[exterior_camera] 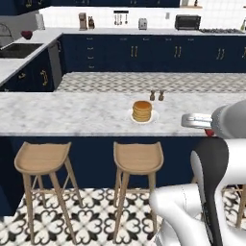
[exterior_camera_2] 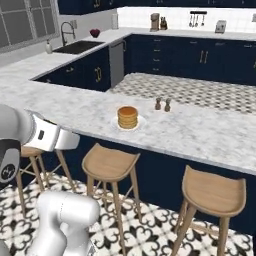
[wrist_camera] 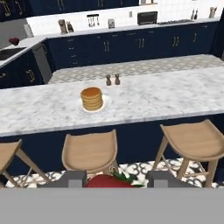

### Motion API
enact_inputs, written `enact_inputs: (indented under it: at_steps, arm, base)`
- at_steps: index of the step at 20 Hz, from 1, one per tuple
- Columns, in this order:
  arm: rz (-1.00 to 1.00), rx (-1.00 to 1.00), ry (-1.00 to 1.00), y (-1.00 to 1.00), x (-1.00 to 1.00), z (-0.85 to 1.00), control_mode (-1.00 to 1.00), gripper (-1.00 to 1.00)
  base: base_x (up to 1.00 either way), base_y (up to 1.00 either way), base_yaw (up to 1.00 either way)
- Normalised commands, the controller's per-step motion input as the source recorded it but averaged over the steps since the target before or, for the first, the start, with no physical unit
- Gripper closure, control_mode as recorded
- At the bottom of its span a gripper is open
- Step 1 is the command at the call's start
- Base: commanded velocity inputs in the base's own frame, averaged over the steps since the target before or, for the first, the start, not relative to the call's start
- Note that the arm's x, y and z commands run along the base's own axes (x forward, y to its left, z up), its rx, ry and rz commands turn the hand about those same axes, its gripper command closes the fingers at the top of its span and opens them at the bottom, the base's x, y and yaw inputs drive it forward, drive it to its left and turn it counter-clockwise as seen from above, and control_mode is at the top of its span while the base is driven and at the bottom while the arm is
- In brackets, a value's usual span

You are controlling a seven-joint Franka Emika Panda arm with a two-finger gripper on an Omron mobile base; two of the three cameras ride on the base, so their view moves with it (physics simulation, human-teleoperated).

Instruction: Take the strawberry from the fridge and place it on top of the pancake, located on the dining counter.

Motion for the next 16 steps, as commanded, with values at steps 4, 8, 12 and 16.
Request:
enact_inputs:
  at_steps: [4,8,12,16]
  arm:
    - [0.00,0.00,0.00,0.00,0.00,0.00,1.00,1.00]
    - [0.00,0.00,0.00,0.00,0.00,0.00,1.00,1.00]
    - [0.00,0.00,0.00,0.00,0.00,0.00,1.00,1.00]
    - [0.00,0.00,0.00,0.00,0.00,0.00,1.00,1.00]
  base:
    - [0.60,0.91,-0.53]
    - [0.62,0.68,-0.48]
    - [0.61,0.13,-0.08]
    - [0.57,0.00,0.00]
